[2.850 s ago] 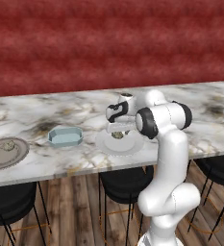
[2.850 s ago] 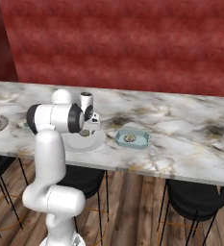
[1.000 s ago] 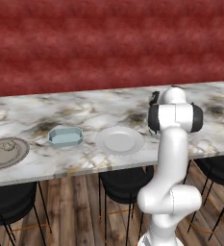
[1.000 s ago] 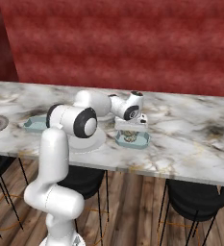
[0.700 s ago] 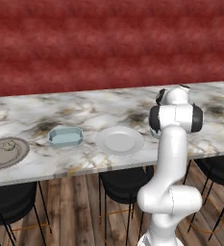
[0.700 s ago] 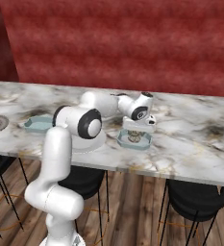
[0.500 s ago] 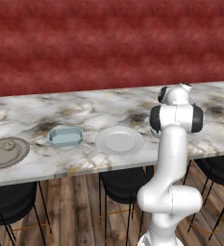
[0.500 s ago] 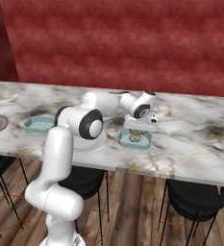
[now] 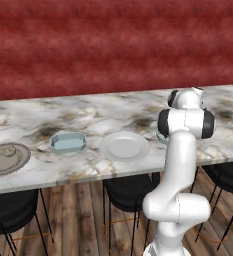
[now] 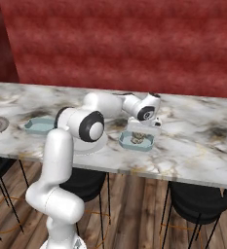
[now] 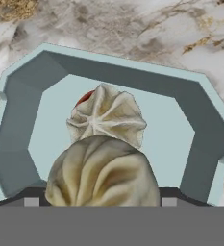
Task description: Place two dumplings into each of the tupperware containers and then place the containers in the fridge.
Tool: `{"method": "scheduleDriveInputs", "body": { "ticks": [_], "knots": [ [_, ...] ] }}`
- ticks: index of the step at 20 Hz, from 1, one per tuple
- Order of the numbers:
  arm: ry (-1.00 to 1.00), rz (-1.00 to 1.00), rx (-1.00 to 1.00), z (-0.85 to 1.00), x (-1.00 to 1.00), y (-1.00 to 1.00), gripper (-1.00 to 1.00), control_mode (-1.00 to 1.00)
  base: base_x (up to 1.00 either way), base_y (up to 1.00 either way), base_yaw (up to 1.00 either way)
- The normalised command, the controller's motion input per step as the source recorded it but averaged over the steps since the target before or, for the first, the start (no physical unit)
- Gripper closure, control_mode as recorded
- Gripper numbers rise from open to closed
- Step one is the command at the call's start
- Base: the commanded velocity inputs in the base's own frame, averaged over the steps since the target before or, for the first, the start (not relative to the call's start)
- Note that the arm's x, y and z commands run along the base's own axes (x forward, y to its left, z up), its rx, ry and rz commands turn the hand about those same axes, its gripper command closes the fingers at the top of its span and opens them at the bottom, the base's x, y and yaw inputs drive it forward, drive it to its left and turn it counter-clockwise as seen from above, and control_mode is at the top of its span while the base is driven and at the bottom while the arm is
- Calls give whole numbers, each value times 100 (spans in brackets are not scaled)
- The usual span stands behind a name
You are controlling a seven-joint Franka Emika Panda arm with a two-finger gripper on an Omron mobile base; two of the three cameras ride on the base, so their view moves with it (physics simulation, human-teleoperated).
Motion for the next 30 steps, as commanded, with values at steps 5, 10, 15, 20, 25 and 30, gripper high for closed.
{"method": "scheduleDriveInputs", "body": {
  "ticks": [5,10,15,20,25,30],
  "knots": [
    [0,0,0,-10,10,8,-100,-100,0,0,0],
    [-4,0,0,-1,19,0,-100,-100,0,0,0],
    [-3,0,0,0,9,-2,-100,-100,0,0,0],
    [-1,0,0,26,0,0,-100,-100,0,0,0],
    [-5,-2,0,47,-4,2,-100,-100,0,0,0],
    [1,0,-6,6,-10,68,-100,-100,0,0,0]
  ]
}}
